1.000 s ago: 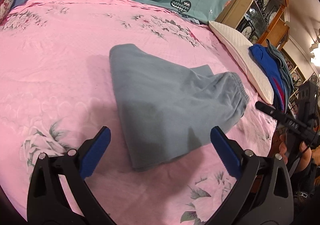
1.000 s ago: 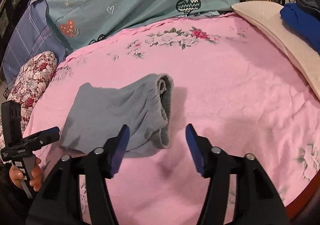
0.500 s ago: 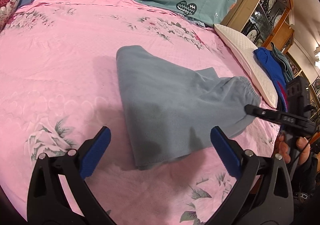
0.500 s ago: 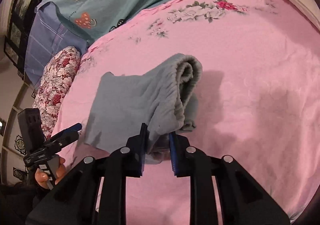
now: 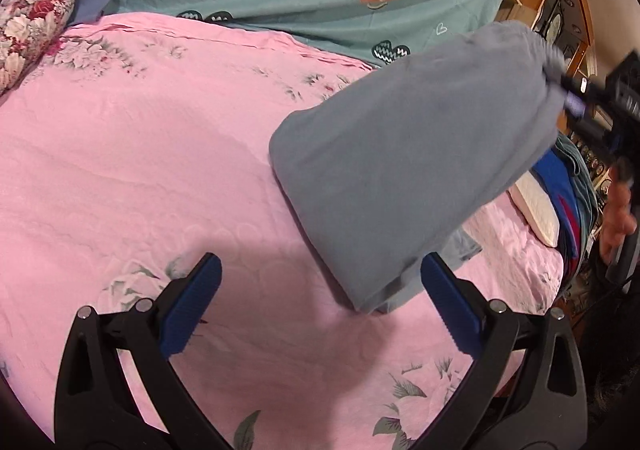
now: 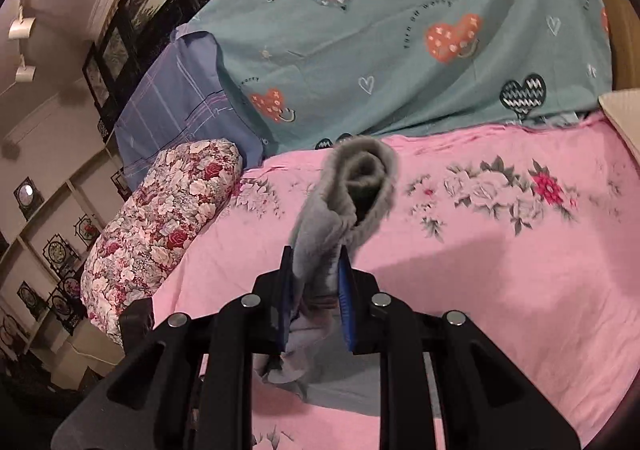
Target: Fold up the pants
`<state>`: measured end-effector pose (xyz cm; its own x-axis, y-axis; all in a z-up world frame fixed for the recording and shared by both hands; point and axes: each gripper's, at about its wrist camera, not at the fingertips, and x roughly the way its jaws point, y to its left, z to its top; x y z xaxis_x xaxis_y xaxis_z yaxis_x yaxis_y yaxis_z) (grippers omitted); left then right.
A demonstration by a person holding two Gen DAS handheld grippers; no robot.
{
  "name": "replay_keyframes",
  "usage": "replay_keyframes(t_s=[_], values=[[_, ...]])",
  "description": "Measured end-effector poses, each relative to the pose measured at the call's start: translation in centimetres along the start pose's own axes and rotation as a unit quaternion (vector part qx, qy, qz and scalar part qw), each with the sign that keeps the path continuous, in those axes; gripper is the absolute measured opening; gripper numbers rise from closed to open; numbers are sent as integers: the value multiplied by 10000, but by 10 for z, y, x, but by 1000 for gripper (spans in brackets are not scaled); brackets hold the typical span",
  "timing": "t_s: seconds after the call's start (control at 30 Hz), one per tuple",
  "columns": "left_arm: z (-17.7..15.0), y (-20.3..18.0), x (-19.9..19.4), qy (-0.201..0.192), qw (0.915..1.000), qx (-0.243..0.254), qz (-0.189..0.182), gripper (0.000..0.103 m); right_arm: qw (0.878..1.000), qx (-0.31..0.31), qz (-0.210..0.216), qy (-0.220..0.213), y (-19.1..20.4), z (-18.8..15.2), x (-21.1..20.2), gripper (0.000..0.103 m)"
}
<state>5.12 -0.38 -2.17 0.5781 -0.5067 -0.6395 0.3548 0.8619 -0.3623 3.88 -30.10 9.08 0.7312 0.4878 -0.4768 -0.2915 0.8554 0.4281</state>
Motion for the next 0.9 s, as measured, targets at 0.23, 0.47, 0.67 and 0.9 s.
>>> replay_keyframes(t_s=[0.23, 0.47, 0.67, 0.9], values=[[9, -20, 20, 245, 9993, 255, -136, 101, 9766, 1363, -908, 1393, -116, -115, 56, 21], [9, -77, 82, 778, 9891, 1230, 211, 101, 9801, 1233, -887, 1279, -110, -115, 48, 37], [-20, -82, 102, 1299, 9720, 1808, 754, 101, 9927, 714, -966, 134, -83, -73, 5, 41], [-19, -69, 101, 1356, 9750, 1600, 731, 101, 9765, 1204, -1001, 1478, -120, -101, 90, 32]])
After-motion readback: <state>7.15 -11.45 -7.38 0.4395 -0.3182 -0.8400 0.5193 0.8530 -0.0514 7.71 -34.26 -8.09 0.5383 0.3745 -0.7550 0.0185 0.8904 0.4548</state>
